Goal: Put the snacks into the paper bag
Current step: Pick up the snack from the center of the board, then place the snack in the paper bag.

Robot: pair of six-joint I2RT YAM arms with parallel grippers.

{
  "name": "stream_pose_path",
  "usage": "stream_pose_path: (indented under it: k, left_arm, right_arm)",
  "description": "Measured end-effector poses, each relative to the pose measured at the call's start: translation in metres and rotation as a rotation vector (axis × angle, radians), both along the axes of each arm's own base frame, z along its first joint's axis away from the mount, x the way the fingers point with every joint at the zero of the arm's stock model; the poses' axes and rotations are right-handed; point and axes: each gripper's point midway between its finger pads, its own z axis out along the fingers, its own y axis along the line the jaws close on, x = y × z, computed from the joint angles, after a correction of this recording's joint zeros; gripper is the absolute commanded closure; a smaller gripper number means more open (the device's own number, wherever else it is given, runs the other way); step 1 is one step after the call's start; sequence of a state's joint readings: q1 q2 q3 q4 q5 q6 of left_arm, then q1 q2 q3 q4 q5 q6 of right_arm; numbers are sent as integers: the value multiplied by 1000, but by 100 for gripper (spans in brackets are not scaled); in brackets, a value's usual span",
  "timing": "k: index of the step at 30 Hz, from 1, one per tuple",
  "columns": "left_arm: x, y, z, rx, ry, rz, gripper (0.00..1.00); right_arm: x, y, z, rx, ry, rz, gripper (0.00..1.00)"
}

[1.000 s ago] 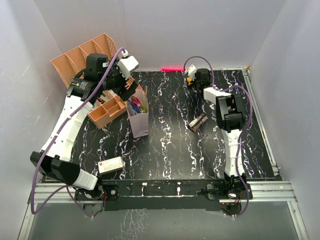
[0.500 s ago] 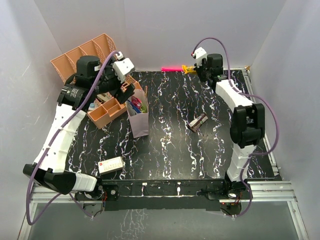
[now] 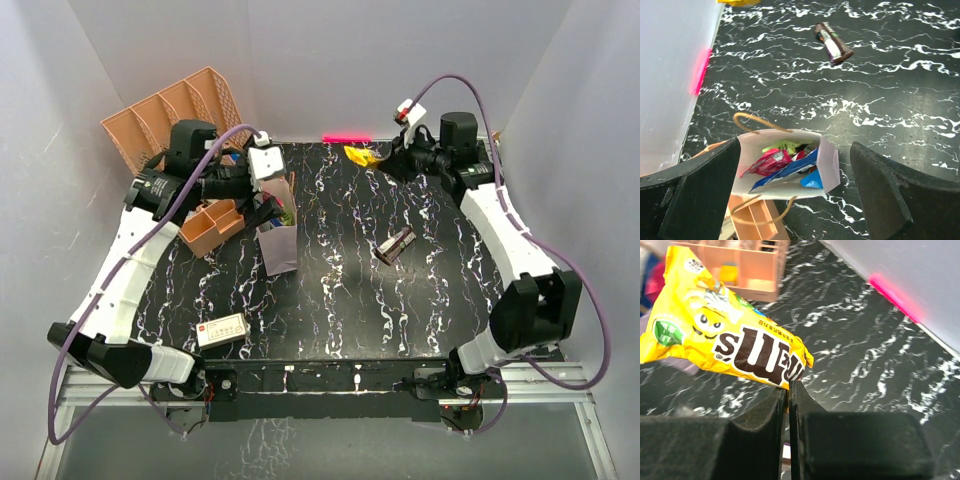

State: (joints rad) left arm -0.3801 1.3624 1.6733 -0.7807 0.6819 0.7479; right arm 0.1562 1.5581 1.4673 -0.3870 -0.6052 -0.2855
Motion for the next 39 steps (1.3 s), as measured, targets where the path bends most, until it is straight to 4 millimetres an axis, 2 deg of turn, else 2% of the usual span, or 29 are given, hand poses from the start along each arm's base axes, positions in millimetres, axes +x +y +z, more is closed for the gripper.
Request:
stream_pose_path:
  k: [7, 11, 18, 23, 29, 35, 39]
  left_arm:
    - [-22, -32, -15, 57, 15, -156, 12]
    - [-31, -51, -19, 85, 4, -245, 12]
    - [-34, -73, -6, 91, -62, -330, 18]
    - [-46, -78, -9, 91, -59, -395, 27]
    - [-63, -86, -18, 91, -39, -498, 43]
    - [-63, -94, -27, 98, -19, -523, 47]
    - [-65, -98, -36, 110, 1, -530, 54]
  right_arm:
    - [-73, 31, 14, 72, 27, 207, 92]
    - [-105, 47, 20, 91, 26, 303, 92]
    - [-145, 72, 3, 97, 90, 426, 92]
    - [-160, 84, -6, 98, 129, 481, 92]
    - [-162, 89, -11, 104, 150, 503, 92]
    - [-165, 93, -14, 101, 158, 519, 92]
    - [-167, 94, -13, 104, 159, 529, 92]
